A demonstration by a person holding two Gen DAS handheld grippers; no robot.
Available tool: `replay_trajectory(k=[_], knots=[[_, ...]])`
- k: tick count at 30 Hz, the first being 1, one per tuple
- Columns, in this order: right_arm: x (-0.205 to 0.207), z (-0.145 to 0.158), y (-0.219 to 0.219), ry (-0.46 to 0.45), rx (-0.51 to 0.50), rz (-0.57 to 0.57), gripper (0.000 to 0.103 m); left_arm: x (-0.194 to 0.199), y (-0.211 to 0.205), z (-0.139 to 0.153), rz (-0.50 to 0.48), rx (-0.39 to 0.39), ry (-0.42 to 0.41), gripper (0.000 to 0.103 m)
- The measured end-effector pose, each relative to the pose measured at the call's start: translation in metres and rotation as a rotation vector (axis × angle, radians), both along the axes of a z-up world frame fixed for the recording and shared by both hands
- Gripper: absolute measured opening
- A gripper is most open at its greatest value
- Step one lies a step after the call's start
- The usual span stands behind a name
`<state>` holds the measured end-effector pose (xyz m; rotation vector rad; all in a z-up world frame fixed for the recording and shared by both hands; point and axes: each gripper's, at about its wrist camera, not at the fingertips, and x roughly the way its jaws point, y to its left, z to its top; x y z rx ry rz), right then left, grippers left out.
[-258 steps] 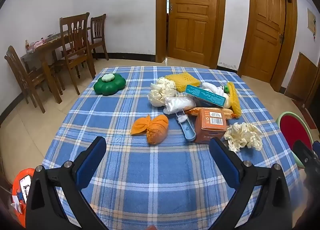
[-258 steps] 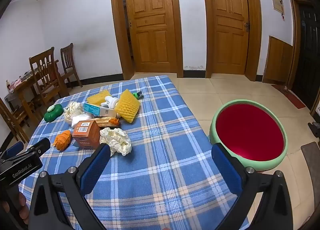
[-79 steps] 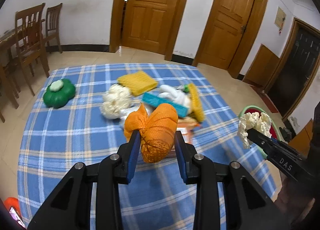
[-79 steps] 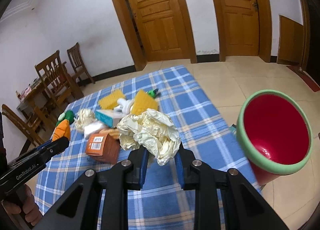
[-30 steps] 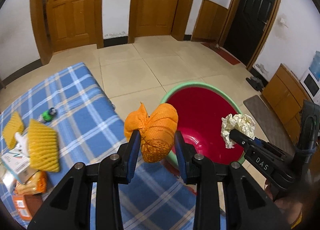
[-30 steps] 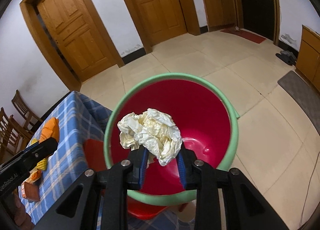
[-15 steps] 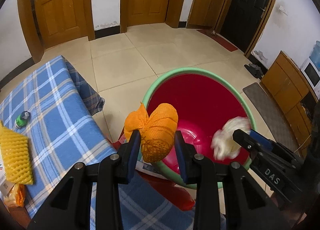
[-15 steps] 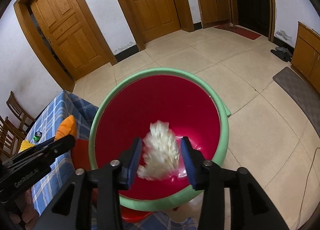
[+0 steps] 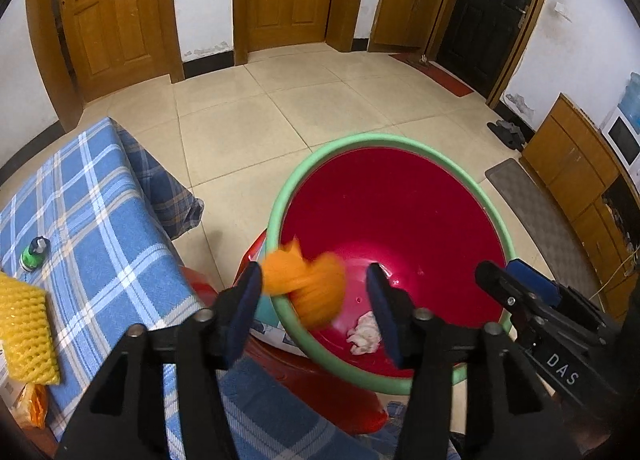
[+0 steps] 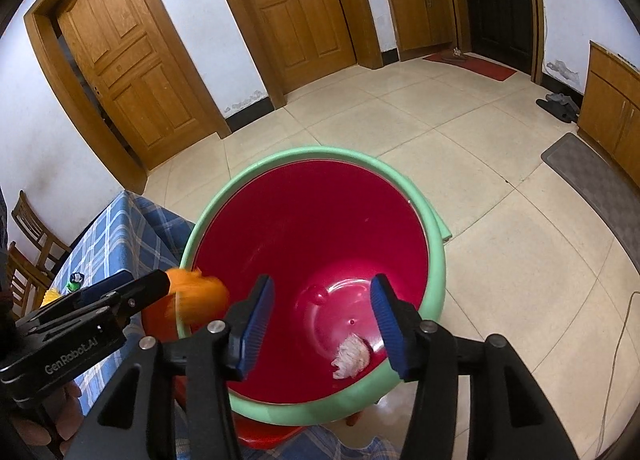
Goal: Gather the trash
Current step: 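Move both tools back from the bin toward the table items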
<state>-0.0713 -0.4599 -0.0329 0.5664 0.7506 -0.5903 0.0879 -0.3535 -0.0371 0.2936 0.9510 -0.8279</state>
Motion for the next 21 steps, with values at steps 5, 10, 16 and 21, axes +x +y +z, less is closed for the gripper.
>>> replay_trajectory(k=[5, 10, 16, 21], knots=[[0.001, 0.004, 0.004, -0.012, -0.003, 0.007, 0.054, 0.001, 0.008, 0.008, 0.024, -0.01, -0.009, 0.057], [-0.001, 0.012, 0.009, -0.031, -0.004, 0.018, 0.054, -0.002, 0.025, 0.021, 0.062, -0.027, -0.011, 0.057], [-0.001, 0.026, 0.019, -0.066, -0.01, 0.049, 0.06, -0.005, 0.053, 0.038, 0.118, -0.049, -0.02, 0.06], [0.001, 0.035, 0.03, -0.089, -0.007, 0.09, 0.064, -0.005, 0.08, 0.049, 0.176, -0.063, -0.026, 0.06]])
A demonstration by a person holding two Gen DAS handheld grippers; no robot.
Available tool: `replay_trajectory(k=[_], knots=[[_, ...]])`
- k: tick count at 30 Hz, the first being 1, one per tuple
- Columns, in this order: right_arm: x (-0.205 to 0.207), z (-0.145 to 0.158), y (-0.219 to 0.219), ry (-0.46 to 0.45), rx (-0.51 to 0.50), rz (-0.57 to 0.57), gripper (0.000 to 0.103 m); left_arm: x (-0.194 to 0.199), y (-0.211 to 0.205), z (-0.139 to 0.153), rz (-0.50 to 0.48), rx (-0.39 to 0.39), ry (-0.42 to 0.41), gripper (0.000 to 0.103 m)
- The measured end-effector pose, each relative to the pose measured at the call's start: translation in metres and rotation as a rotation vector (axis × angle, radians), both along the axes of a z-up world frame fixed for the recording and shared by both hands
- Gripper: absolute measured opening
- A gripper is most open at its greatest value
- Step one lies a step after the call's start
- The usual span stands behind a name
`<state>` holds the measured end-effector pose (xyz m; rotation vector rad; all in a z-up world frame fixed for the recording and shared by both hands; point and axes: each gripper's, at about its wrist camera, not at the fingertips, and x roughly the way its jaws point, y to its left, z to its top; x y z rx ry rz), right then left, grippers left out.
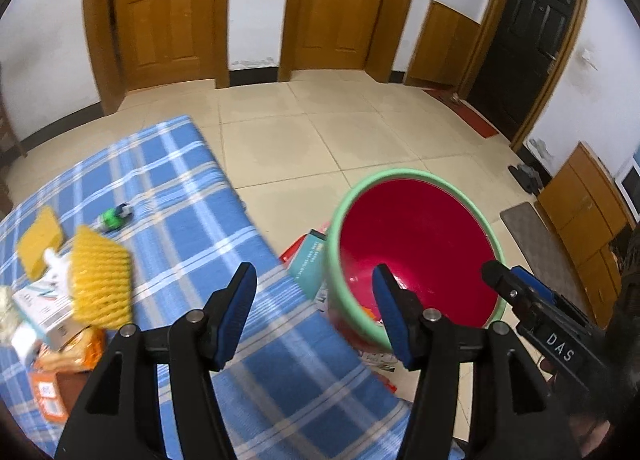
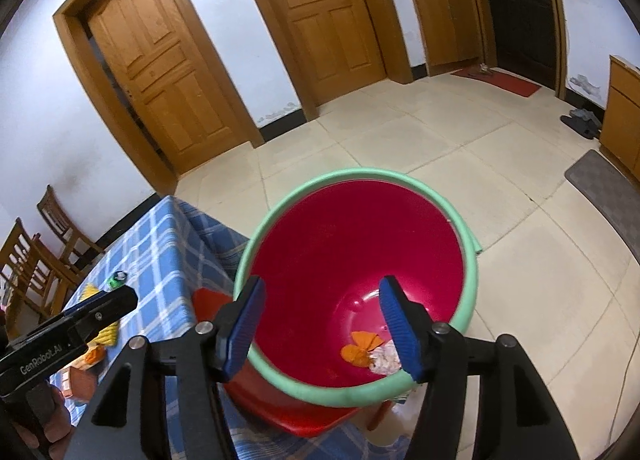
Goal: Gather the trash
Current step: 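Move both tools back from the bin toward the table items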
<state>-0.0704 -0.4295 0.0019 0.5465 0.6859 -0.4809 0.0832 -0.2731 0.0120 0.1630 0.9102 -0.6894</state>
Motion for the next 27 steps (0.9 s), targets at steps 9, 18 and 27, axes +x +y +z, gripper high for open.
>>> replay_trajectory(k=[9, 18, 27], knots=[[0.006, 0.012, 0.024, -0.025, -0.001, 0.082, 0.065, -0.004, 0.057, 0.009, 0.121, 0.009, -0.009, 0.06], [0.015, 0.015, 0.05, -0.032, 0.009, 0.159, 0.066, -0.003, 0.117, 0.007, 0.252, 0.017, -0.013, 0.06], [0.02, 0.012, 0.07, -0.02, 0.009, 0.214, 0.067, -0.002, 0.159, -0.001, 0.346, 0.041, -0.008, 0.06]])
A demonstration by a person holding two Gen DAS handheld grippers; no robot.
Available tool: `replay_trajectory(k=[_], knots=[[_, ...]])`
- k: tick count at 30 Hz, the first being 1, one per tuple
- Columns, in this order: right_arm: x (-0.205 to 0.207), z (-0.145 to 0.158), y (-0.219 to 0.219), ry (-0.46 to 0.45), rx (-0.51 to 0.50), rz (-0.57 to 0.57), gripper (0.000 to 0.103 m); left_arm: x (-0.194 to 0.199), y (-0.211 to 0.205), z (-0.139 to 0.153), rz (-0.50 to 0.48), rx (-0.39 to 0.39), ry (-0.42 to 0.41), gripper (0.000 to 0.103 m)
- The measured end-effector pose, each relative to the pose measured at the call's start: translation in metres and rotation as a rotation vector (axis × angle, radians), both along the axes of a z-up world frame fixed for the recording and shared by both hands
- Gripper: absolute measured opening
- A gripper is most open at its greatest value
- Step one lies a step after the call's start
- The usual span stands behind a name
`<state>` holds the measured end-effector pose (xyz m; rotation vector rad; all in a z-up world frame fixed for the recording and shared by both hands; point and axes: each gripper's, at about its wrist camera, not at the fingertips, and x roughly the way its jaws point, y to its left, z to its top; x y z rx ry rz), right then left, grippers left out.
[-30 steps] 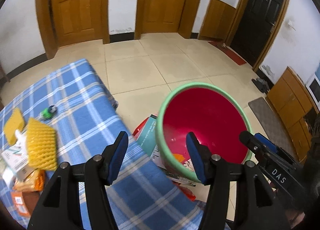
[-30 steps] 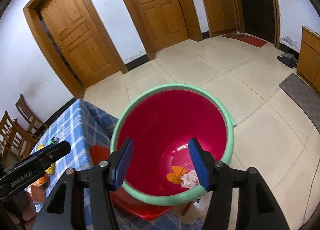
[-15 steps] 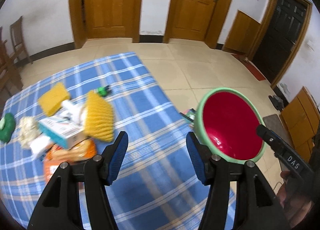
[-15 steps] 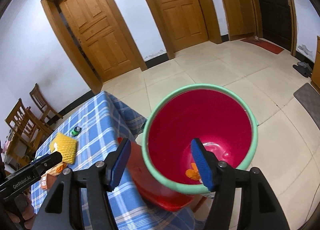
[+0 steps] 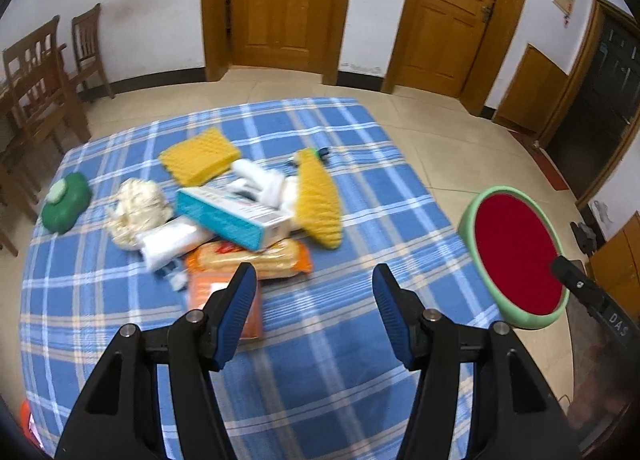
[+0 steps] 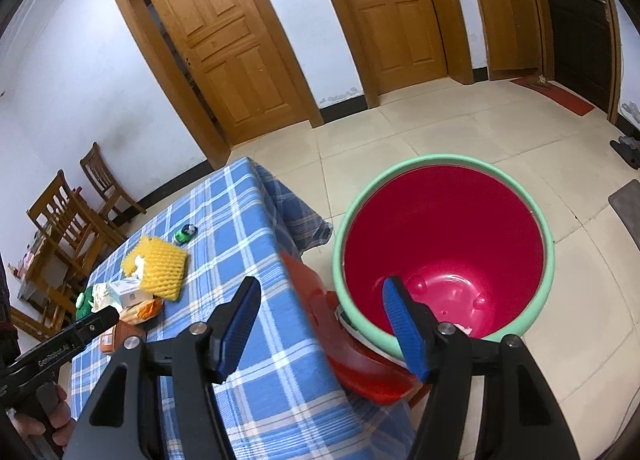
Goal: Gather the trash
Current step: 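Move both tools back from the bin toward the table items, then grasp the orange box with the left gripper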
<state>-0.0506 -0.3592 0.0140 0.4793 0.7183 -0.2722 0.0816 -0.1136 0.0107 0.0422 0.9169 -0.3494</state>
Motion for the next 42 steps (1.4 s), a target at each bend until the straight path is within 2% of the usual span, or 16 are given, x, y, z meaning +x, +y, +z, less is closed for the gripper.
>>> replay_trajectory(k=[13, 16, 25, 35, 41, 42], knots=[[0.006, -0.009, 0.015, 0.044, -0.008, 0.042, 0.067, 0.003, 0.025, -0.021, 0.075, 0.068, 0.005, 0.06], [0.008, -0.011, 0.018, 0.055, -0.01, 0.049, 0.067, 0.003, 0.027, -0.023, 0.087, 0.099, -0.015, 0.061], [0.012, -0.016, 0.024, 0.079, -0.015, 0.068, 0.067, 0.008, 0.035, -0.027, 0.116, 0.123, -0.027, 0.061], [0.016, -0.018, 0.031, 0.087, -0.015, 0.087, 0.067, 0.015, 0.05, -0.038, 0.162, 0.11, -0.001, 0.061], [0.018, -0.02, 0.037, 0.094, -0.015, 0.099, 0.067, 0.018, 0.054, -0.046, 0.156, 0.088, 0.015, 0.061], [0.019, -0.021, 0.039, 0.097, -0.015, 0.102, 0.067, 0.018, 0.055, -0.047, 0.153, 0.08, 0.016, 0.058]])
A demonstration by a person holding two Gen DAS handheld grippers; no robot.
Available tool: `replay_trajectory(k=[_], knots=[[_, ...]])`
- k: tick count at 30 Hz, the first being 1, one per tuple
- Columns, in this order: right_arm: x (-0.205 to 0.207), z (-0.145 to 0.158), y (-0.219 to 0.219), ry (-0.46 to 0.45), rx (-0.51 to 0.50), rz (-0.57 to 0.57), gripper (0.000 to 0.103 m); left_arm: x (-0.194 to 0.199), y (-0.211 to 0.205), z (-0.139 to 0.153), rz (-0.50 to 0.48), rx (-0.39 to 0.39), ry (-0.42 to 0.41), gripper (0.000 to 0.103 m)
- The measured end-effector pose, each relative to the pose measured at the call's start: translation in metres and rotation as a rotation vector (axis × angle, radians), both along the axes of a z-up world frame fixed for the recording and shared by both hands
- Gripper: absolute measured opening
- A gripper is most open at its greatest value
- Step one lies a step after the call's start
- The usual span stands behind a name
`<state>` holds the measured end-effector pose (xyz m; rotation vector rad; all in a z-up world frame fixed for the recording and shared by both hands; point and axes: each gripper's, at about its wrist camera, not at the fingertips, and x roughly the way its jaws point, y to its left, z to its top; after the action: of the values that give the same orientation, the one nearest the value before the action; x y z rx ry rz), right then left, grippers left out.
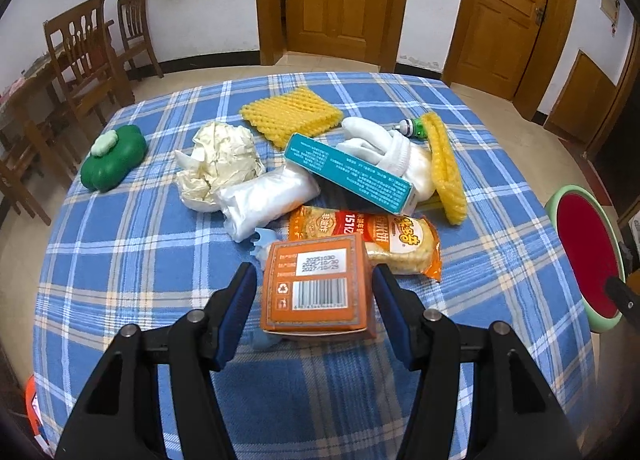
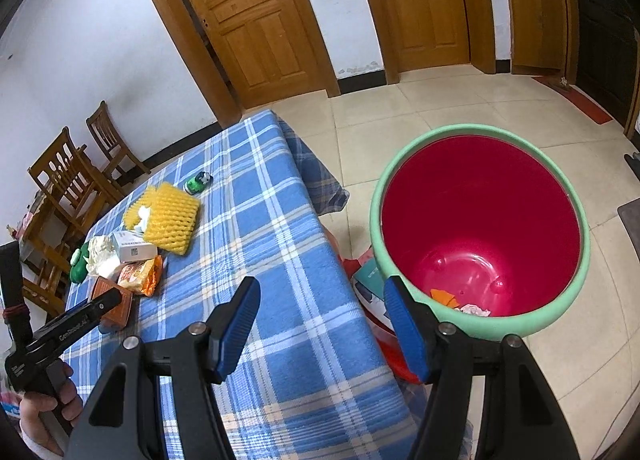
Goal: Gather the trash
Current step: 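Grasp the orange box with the left gripper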
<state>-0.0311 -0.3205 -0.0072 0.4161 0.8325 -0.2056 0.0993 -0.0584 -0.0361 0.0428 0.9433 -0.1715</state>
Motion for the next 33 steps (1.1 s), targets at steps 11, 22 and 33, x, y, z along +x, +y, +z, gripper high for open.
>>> replay_trajectory(k=[11, 22, 33], knots=[[0.005, -0.001, 0.02, 0.016, -0.02, 0.037, 0.067, -0.008, 0.015, 0.009, -0.012, -0.076, -0.021, 0.048], [0.01, 0.008, 0.052, -0.005, -0.065, 0.116, 0.067, -0.028, 0.033, 0.041, -0.009, -0.124, -0.093, 0.048], [0.037, 0.008, 0.094, -0.006, -0.014, 0.267, 0.067, -0.035, 0.075, 0.047, 0.074, -0.142, -0.117, 0.048]])
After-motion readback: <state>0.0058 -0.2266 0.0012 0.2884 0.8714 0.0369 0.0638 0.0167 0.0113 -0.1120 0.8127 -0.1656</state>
